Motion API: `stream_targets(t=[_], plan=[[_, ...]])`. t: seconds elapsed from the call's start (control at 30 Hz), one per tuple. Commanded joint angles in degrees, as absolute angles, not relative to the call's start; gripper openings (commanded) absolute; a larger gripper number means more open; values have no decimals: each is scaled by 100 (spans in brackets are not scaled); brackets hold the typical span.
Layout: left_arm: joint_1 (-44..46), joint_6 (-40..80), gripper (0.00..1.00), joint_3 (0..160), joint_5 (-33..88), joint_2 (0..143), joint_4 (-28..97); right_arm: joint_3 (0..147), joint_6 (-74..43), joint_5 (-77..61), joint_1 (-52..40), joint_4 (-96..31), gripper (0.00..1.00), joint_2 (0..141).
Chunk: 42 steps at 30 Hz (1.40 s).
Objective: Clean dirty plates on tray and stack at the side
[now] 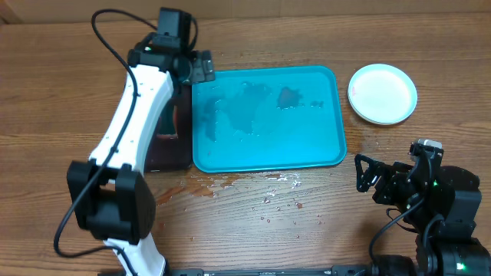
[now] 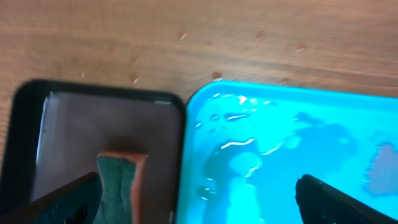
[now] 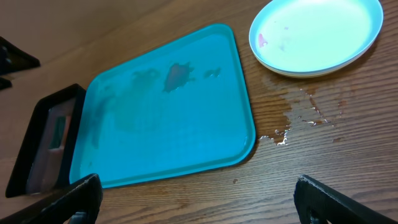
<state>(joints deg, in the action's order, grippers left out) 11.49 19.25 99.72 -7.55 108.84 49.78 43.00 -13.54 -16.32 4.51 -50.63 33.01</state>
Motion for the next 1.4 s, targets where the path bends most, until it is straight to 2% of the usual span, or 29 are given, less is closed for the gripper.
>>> stream_targets(t=[0.0,0.33,0.57,1.0,1.37], plan=[[1278,1831,100,10075,-1269,9998,4950,4276,-1396,-1662,456,-5043,100,3286],[1271,985,100,9098,-1409,7957,4936,4276,-1396,-1660,456,-5043,100,3286],[1052,1192,100,7057,-1345,6090,4246,4276,-1396,-1662,456,-5043,100,3286],[-204,1382,100,3551,-338,2801,3308,4276,-1396,-1662,456,-5043,100,3286],[-268,1505,100,1623,-333,467,2969,4276,-1396,-1662,456,-5041,100,3286]])
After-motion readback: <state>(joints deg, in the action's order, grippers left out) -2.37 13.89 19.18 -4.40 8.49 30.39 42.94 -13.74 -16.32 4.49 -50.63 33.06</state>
